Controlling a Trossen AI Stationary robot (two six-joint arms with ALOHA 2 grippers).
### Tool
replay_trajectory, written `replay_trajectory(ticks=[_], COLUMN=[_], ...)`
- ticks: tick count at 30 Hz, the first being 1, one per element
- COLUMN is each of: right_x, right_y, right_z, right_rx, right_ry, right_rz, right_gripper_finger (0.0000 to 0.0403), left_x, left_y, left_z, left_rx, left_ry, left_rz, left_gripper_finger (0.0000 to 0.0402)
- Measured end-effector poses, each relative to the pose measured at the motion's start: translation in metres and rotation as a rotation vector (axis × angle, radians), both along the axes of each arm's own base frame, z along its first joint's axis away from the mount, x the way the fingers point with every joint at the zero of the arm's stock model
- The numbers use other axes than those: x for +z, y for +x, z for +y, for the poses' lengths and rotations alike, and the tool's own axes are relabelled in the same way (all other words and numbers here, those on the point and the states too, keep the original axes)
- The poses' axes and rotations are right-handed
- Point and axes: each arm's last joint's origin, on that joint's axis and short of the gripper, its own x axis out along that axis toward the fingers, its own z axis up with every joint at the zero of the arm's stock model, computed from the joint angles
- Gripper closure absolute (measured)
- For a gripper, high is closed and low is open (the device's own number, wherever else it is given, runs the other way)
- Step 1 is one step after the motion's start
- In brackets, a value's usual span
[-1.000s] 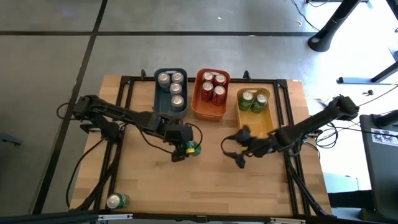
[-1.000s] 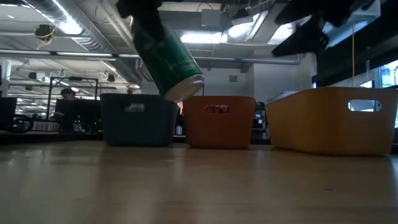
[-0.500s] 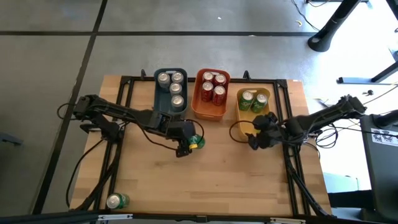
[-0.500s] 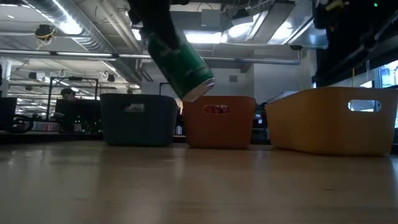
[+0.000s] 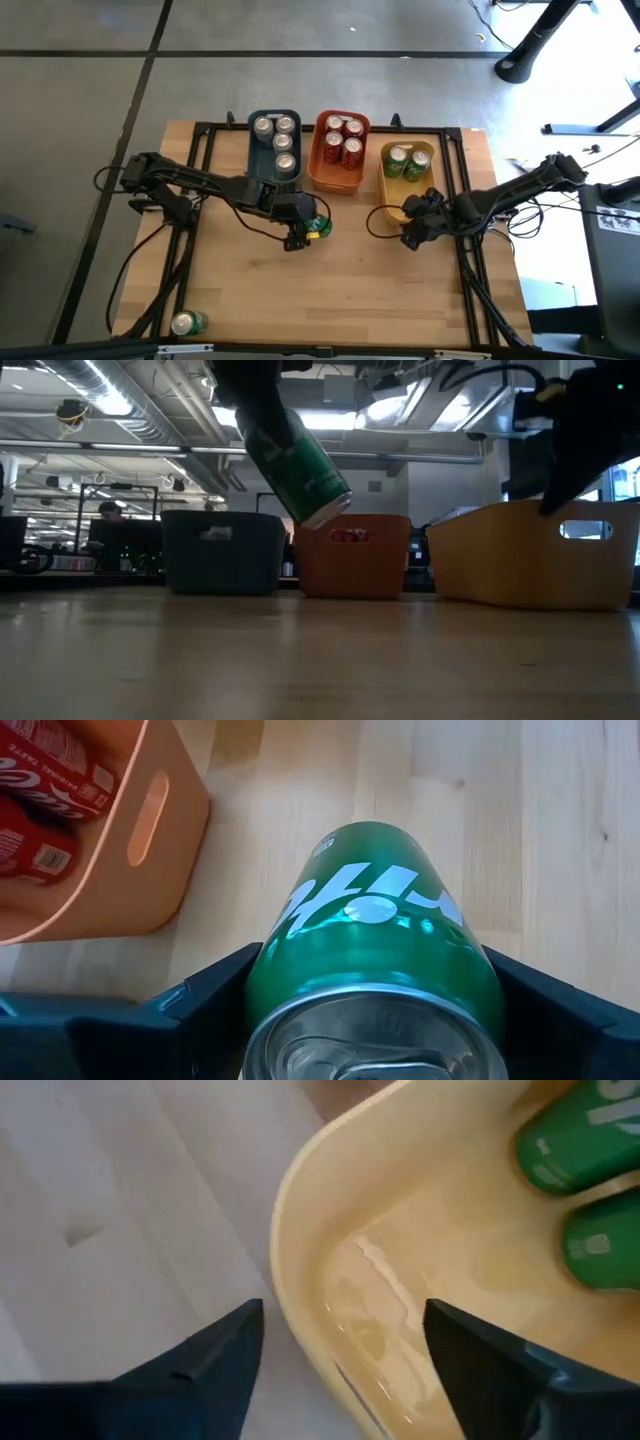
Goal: Sort soda cans
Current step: Put the top green soda can into the yellow bin
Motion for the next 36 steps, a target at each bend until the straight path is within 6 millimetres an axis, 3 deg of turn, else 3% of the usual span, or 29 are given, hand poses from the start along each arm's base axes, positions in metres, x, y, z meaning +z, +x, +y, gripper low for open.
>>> replay_trajectory(ticks=[4,12,14,26,36], right_x=[-0.008,-0.016,-0.018,-0.029,-0.022], right_y=[0.007,0.026,0.031,0.075,0.087], right_z=[0.003,0.011,0.014,0.034,0.056], right_rx=[0.048,0.163,0.182,0.306,0.385], right_ry=[0.003,-0.005,-0.004,0.115,0.178], right_rz=[0.001,-0.022,-0.037,-0.254,-0.378], right_gripper_finger=[0.0194,0.0367,0.0392,0.0393,0.0385], left_x=[0.000,0.002,0.002,0.009,0.010], left_y=[0.000,0.004,0.004,0.013,0.016], left_z=[0.000,0.004,0.004,0.007,0.008], left_rx=[-0.022,-0.027,-0.028,-0.020,-0.019], left_ry=[0.014,0.022,0.024,0.018,0.014], left_rz=[0.000,-0.032,-0.043,-0.147,-0.181], left_gripper_finger=[0.0094,0.0094,0.0094,0.0094,0.0094])
